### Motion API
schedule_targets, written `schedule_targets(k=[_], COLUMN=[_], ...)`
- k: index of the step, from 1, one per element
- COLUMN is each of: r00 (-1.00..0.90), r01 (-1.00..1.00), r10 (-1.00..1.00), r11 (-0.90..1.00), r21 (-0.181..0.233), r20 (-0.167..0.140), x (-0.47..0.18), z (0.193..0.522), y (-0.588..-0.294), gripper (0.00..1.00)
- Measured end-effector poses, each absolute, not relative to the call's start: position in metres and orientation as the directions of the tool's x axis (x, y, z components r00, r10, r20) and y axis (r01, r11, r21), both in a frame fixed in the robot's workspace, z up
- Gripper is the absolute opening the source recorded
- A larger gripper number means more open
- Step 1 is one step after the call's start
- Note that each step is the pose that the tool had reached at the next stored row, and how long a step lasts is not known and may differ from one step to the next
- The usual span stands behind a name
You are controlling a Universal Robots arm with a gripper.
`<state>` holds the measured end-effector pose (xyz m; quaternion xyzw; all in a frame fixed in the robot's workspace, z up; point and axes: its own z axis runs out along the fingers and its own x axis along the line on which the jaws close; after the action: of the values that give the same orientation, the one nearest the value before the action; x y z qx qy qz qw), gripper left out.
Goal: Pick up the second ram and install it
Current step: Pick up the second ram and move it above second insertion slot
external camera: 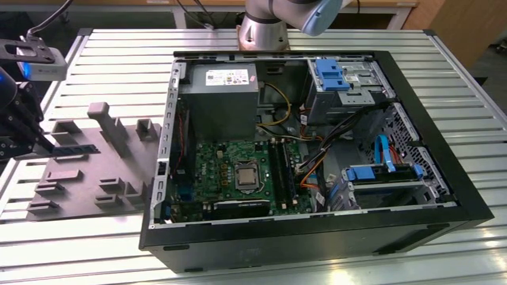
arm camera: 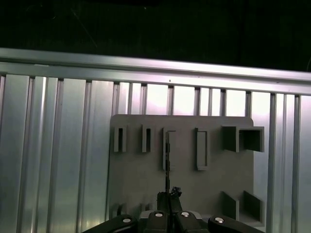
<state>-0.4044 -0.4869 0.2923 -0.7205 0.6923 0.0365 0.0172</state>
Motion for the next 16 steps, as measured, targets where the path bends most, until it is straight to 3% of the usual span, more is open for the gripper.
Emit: schedule_targets(k=[16], r00=[0.039], r01=[-0.999], r10=[-0.996], r11=[-0.041], r21=[0.025], r20=[-0.082], x=[-0.4044], z=[0.3006], y=[-0.4857], gripper=[0.12])
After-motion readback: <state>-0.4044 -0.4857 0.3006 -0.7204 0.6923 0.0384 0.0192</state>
